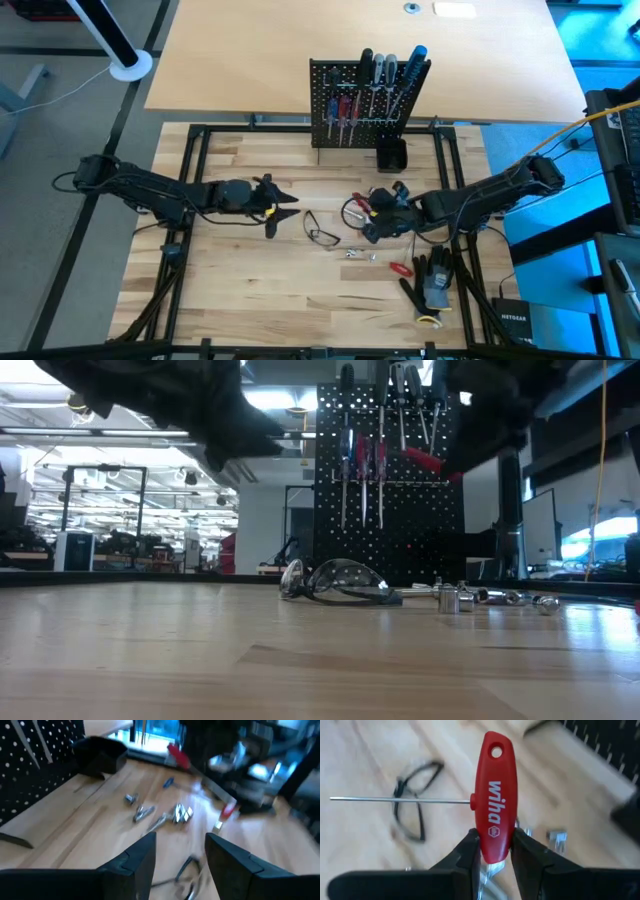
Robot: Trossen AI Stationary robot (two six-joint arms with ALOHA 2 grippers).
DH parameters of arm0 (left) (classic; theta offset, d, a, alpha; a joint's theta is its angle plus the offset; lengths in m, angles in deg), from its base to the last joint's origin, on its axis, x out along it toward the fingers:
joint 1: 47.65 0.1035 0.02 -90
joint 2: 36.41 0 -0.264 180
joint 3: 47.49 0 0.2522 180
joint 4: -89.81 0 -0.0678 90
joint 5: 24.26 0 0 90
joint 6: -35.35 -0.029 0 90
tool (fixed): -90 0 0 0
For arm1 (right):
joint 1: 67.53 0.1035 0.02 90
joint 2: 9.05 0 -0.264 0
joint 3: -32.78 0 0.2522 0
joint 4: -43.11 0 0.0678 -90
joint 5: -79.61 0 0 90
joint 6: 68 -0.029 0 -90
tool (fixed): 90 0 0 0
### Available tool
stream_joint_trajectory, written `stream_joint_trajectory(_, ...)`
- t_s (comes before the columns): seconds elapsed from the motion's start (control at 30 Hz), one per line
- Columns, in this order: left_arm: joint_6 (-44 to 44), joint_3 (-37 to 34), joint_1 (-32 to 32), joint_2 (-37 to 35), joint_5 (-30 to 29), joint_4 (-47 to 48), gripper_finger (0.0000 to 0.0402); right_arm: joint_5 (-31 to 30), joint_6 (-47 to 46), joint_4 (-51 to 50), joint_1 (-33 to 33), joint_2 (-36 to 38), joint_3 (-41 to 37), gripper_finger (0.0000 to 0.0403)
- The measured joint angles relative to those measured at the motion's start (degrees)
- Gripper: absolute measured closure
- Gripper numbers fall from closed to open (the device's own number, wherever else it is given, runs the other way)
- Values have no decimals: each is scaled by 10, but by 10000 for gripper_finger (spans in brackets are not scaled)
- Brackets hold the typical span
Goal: Hang tools onto peg board
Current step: Hang the red allen wrench on the peg board
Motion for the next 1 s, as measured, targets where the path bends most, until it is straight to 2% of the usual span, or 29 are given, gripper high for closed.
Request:
stream_joint_trajectory(0.17, 67, 0, 23, 0, 12, -48, 242, -94, 100, 105, 0, -50, 0, 314)
stream_joint_trajectory(0.37, 101, 12, 42, 21, 37, -37, 242, -200, 201, 248, 0, -114, 0, 314)
stream_joint_trajectory(0.6, 111, 37, 40, 84, 62, -37, 242, -217, 269, 349, 0, -162, 0, 314)
stream_joint_trajectory(1.0, 92, 97, 11, 180, 63, -44, 242, -227, 278, 352, 0, -166, 0, 314)
